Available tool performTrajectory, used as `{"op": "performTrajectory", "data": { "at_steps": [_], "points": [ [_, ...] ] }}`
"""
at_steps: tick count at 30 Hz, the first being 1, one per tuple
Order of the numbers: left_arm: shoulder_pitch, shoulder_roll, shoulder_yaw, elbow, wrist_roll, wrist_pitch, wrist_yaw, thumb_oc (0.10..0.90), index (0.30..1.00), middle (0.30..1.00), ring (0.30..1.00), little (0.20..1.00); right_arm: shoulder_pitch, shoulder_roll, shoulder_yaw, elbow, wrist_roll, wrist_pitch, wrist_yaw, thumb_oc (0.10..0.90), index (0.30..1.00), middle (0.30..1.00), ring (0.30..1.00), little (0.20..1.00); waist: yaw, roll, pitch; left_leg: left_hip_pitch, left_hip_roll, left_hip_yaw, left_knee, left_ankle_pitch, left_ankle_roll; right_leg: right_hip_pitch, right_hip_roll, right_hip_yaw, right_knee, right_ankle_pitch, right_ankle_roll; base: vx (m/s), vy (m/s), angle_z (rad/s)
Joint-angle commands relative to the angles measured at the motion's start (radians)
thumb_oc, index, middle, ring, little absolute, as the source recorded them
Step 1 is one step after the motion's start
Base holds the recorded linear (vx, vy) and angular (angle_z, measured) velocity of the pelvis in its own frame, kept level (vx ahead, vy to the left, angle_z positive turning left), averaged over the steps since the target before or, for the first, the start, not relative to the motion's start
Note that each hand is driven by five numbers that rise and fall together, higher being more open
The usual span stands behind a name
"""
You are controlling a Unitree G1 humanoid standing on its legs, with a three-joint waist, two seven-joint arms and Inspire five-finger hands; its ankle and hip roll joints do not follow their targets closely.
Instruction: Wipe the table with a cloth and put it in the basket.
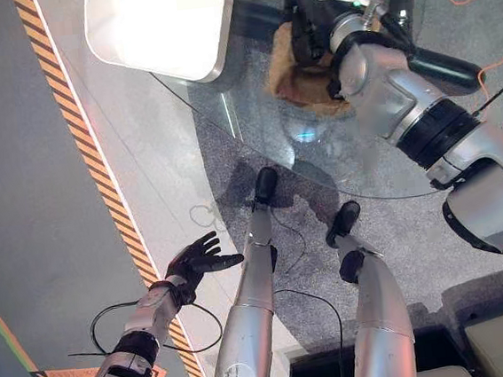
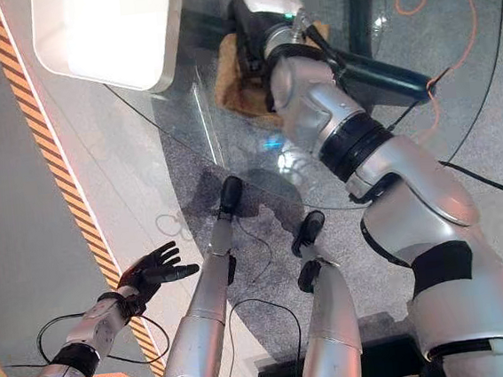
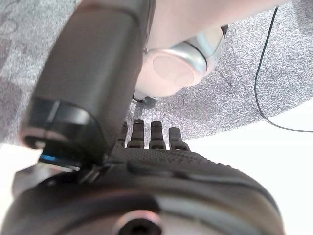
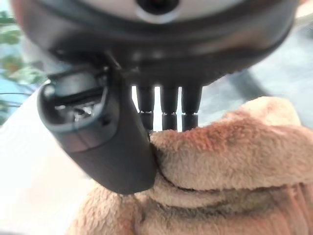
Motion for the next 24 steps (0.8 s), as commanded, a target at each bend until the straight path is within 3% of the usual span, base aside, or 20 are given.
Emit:
{"op": "performTrajectory", "data": {
  "at_steps": [1,7,15,24],
  "points": [
    [0.074,0.037,-0.017,0.01,-0.021,-0.015,-0.005,0.8,0.9,0.9,0.9,0.9,-0.066,0.039,-0.036,-0.114,-0.033,-0.105,-0.025,0.1,0.3,0.3,0.3,0.2,0.006,-0.038,-0.008,0.029,-0.135,0.065,0.098,-0.114,0.143,0.093,0.031,0.007,-0.284,0.201,0.067,0.01,0.011,0.05],
    [0.08,0.044,-0.015,-0.001,-0.021,-0.014,-0.004,0.8,0.9,0.9,0.9,0.9,-0.053,0.043,-0.039,-0.134,-0.035,-0.12,-0.024,0.1,0.3,0.3,0.3,0.2,0.009,-0.039,-0.008,0.021,-0.138,0.059,0.105,-0.114,0.144,0.089,0.03,0.006,-0.281,0.204,0.071,0.01,-0.002,0.03],
    [0.076,0.046,-0.016,0.007,-0.024,-0.014,-0.01,0.8,0.9,0.9,0.9,0.9,-0.048,0.045,-0.037,-0.123,-0.039,-0.083,-0.043,0.1,0.3,0.3,0.3,0.2,0.011,-0.036,-0.008,0.018,-0.139,0.059,0.106,-0.114,0.144,0.089,0.026,0.005,-0.28,0.202,0.074,0.0,0.0,0.0],
    [0.079,0.057,-0.021,0.008,-0.027,-0.017,-0.009,0.8,0.9,0.9,0.9,0.9,-0.086,-0.006,-0.03,0.028,0.013,-0.021,-0.188,0.1,0.3,0.3,0.3,0.2,0.012,-0.041,-0.008,0.015,-0.135,0.057,0.111,-0.122,0.144,0.091,0.027,0.004,-0.279,0.206,0.077,0.0,-0.002,0.01]
  ]
}}
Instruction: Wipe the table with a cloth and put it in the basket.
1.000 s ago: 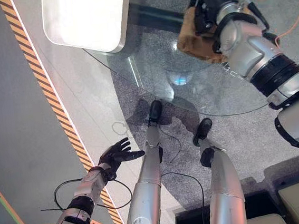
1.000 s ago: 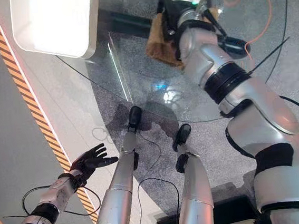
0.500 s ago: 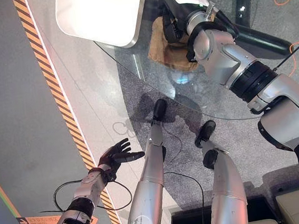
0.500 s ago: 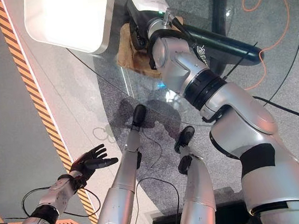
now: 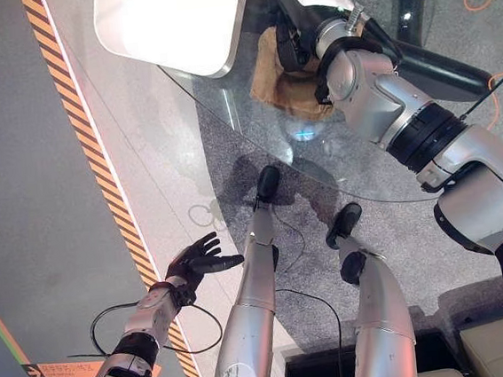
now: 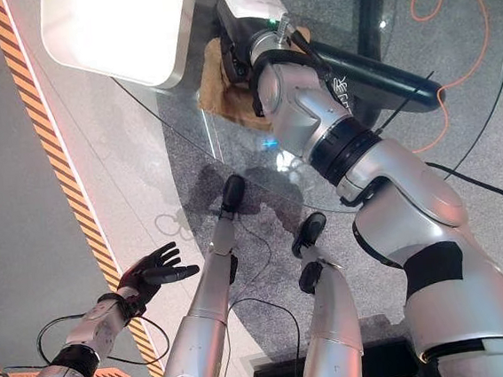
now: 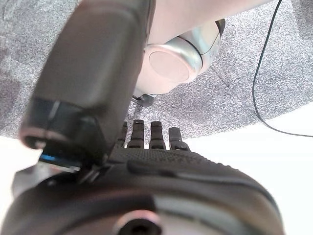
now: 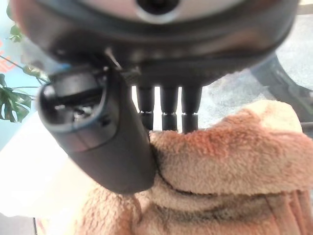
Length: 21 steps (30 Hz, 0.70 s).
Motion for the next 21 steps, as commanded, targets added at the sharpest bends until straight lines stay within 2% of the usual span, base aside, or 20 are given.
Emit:
{"op": "performTrajectory", "data": {
  "at_steps": [1,7,15,21],
  "points": [
    [0.081,0.057,-0.022,0.015,-0.025,-0.02,-0.008,0.8,0.9,0.9,0.9,0.9,-0.096,-0.022,-0.03,0.038,0.043,-0.027,-0.166,0.1,0.3,0.3,0.3,0.2,0.012,-0.041,-0.007,0.022,-0.126,0.08,0.111,-0.123,0.143,0.081,0.035,0.027,-0.275,0.209,0.072,0.0,-0.04,0.01],
    [0.106,0.07,-0.03,-0.002,-0.029,-0.039,-0.004,0.8,0.9,0.9,0.9,0.9,-0.129,-0.092,-0.035,0.144,0.146,-0.049,-0.281,0.1,0.3,0.3,0.3,0.2,0.012,-0.047,-0.007,0.019,-0.122,0.074,0.11,-0.126,0.143,0.082,0.033,0.022,-0.279,0.217,0.077,0.0,-0.036,0.03],
    [0.13,0.082,-0.035,-0.011,-0.052,-0.05,-0.005,0.8,0.9,0.9,0.9,0.9,-0.152,-0.208,-0.042,0.232,0.267,-0.044,-0.395,0.1,0.3,0.3,0.3,0.2,-0.006,-0.042,-0.007,0.016,-0.12,0.082,0.116,-0.133,0.145,0.069,0.034,0.032,-0.273,0.215,0.074,-0.01,0.003,0.05],
    [0.132,0.086,-0.042,-0.008,-0.071,-0.054,-0.012,0.8,0.9,0.9,0.9,0.9,-0.155,-0.267,-0.071,0.317,0.347,-0.067,-0.458,0.1,0.3,0.3,0.3,0.2,-0.017,-0.036,-0.007,0.017,-0.117,0.09,0.115,-0.137,0.145,0.064,0.034,0.04,-0.274,0.213,0.073,0.0,0.0,0.0]
  ]
}}
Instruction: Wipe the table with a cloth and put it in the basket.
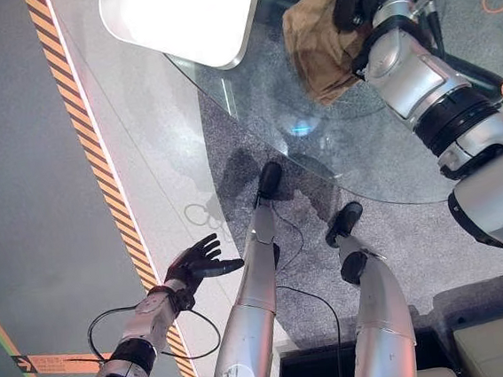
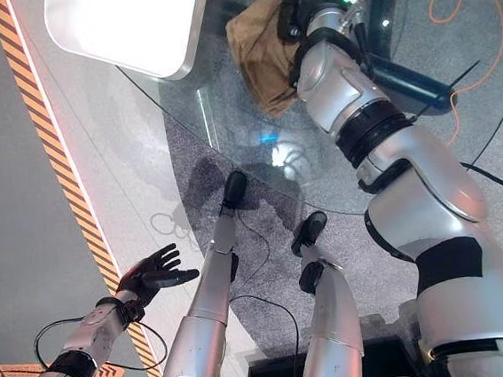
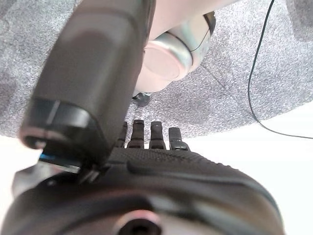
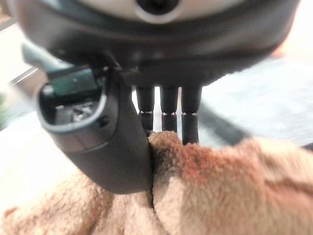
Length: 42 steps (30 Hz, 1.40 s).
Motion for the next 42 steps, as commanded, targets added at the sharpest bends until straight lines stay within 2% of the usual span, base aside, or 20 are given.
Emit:
{"op": "performTrajectory", "data": {
  "at_steps": [1,14,18,32,42],
  "points": [
    [0.096,0.043,0.0,0.032,-0.045,-0.013,-0.017,0.8,0.9,0.9,0.9,0.9,-0.109,-0.194,0.015,0.043,0.024,-0.013,-0.129,0.1,0.3,0.3,0.3,0.2,-0.001,-0.017,-0.009,0.039,-0.092,0.107,0.115,-0.152,0.13,0.064,0.056,0.06,-0.26,0.204,0.056,0.0,0.0,0.0],
    [0.086,0.067,0.008,0.06,-0.077,-0.011,-0.035,0.8,0.9,0.9,0.9,0.9,-0.07,-0.294,-0.052,0.129,0.148,-0.03,-0.224,0.1,0.3,0.3,0.3,0.2,-0.028,-0.023,-0.009,0.041,-0.079,0.122,0.11,-0.158,0.13,0.057,0.064,0.077,-0.26,0.204,0.057,0.0,-0.001,-0.01],
    [0.077,0.073,0.011,0.067,-0.083,-0.005,-0.038,0.8,0.9,0.9,0.9,0.9,-0.058,-0.317,-0.08,0.15,0.199,-0.066,-0.251,0.1,0.3,0.3,0.3,0.2,-0.036,-0.025,-0.009,0.041,-0.075,0.125,0.109,-0.161,0.129,0.054,0.067,0.083,-0.259,0.202,0.056,0.0,0.0,0.0],
    [0.073,0.071,0.012,0.075,-0.096,0.003,-0.036,0.8,0.9,0.9,0.9,0.9,-0.048,-0.332,-0.13,0.131,0.257,-0.154,-0.405,0.1,0.3,0.3,0.3,0.2,-0.046,-0.027,-0.009,0.055,-0.072,0.133,0.099,-0.163,0.127,0.065,0.074,0.092,-0.267,0.199,0.057,0.0,0.002,-0.01],
    [0.062,0.077,0.017,0.09,-0.089,0.004,-0.049,0.8,0.9,0.9,0.9,0.9,-0.037,-0.335,-0.142,0.131,0.252,-0.182,-0.391,0.1,0.3,0.3,0.3,0.2,-0.05,-0.03,-0.009,0.063,-0.071,0.136,0.104,-0.172,0.13,0.072,0.075,0.095,-0.263,0.194,0.056,0.0,0.0,0.0]
  ]
}}
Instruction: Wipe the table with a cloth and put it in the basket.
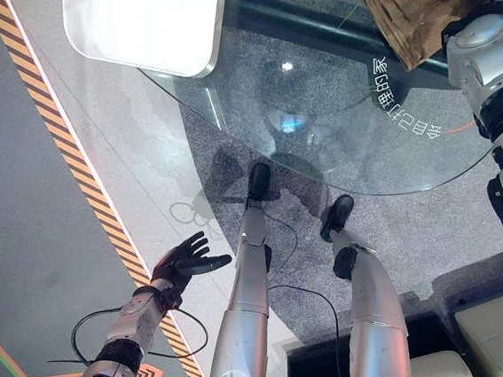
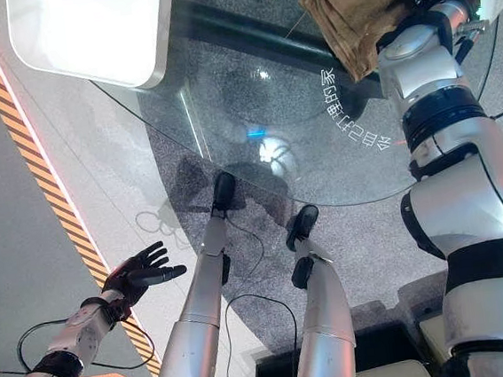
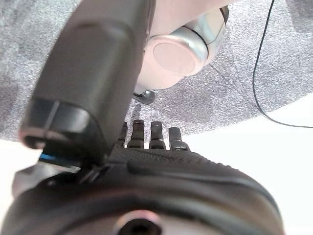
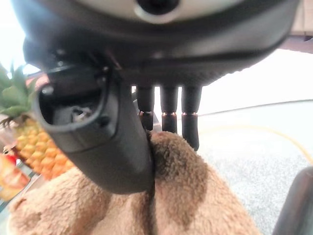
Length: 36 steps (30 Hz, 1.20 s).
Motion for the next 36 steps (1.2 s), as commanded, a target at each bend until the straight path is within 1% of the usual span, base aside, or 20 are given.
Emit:
{"op": "performTrajectory", "data": {
  "at_steps": [1,7,12,16,19,23,29,36],
  "points": [
    [0.06,0.033,0.018,0.061,-0.016,0.0,-0.025,0.8,0.9,0.9,0.9,0.9,-0.045,-0.197,0.025,-0.025,-0.062,-0.105,-0.107,0.1,0.3,0.3,0.3,0.2,0.022,-0.017,-0.013,0.066,-0.07,0.103,0.108,-0.171,0.117,0.083,0.071,0.058,-0.237,0.173,0.042,0.01,-0.015,-0.03],
    [0.066,0.031,0.021,0.066,-0.01,-0.003,-0.036,0.8,0.9,0.9,0.9,0.9,-0.073,-0.161,0.07,-0.12,-0.132,-0.112,-0.082,0.1,0.3,0.3,0.3,0.2,0.024,-0.006,-0.013,0.066,-0.075,0.107,0.117,-0.172,0.116,0.082,0.066,0.062,-0.234,0.171,0.04,0.0,0.0,-0.01],
    [0.063,0.021,0.017,0.059,0.001,-0.005,-0.035,0.8,0.9,0.9,0.9,0.9,-0.093,-0.112,0.115,-0.199,-0.204,-0.09,-0.016,0.1,0.3,0.3,0.3,0.2,0.03,0.0,-0.013,0.058,-0.077,0.105,0.121,-0.169,0.112,0.078,0.061,0.057,-0.236,0.169,0.039,0.0,0.0,0.0],
    [0.066,-0.004,0.003,0.049,0.016,-0.012,-0.025,0.8,0.9,0.9,0.9,0.9,-0.093,-0.04,0.144,-0.276,-0.308,-0.085,0.091,0.1,0.3,0.3,0.3,0.2,0.042,0.005,-0.013,0.058,-0.08,0.103,0.121,-0.167,0.112,0.082,0.057,0.049,-0.232,0.161,0.034,0.0,0.0,0.0],
    [0.069,-0.016,-0.003,0.052,0.021,-0.022,-0.025,0.8,0.9,0.9,0.9,0.9,-0.09,0.0,0.161,-0.312,-0.371,-0.084,0.151,0.1,0.3,0.3,0.3,0.2,0.05,0.009,-0.013,0.06,-0.08,0.103,0.116,-0.164,0.111,0.085,0.055,0.043,-0.233,0.157,0.032,0.0,0.0,0.0],
    [0.067,-0.028,-0.003,0.054,0.029,-0.027,-0.019,0.8,0.9,0.9,0.9,0.9,-0.067,0.059,0.181,-0.407,-0.461,-0.055,0.251,0.1,0.3,0.3,0.3,0.2,0.059,0.012,-0.013,0.055,-0.083,0.102,0.115,-0.159,0.11,0.084,0.053,0.034,-0.231,0.151,0.029,0.0,0.0,0.0],
    [0.053,-0.037,0.004,0.058,0.039,-0.025,-0.018,0.8,0.9,0.9,0.9,0.9,-0.029,0.126,0.185,-0.503,-0.515,-0.016,0.322,0.1,0.3,0.3,0.3,0.2,0.065,0.012,-0.013,0.051,-0.082,0.105,0.112,-0.154,0.11,0.084,0.052,0.024,-0.228,0.144,0.027,0.0,0.0,0.0],
    [0.052,-0.055,0.003,0.061,0.06,-0.033,-0.015,0.8,0.9,0.9,0.9,0.9,0.011,0.189,0.178,-0.532,-0.532,-0.004,0.373,0.1,0.3,0.3,0.3,0.2,0.073,0.015,-0.013,0.046,-0.086,0.103,0.112,-0.15,0.11,0.082,0.053,0.021,-0.228,0.143,0.026,0.0,0.0,0.0]
  ]
}}
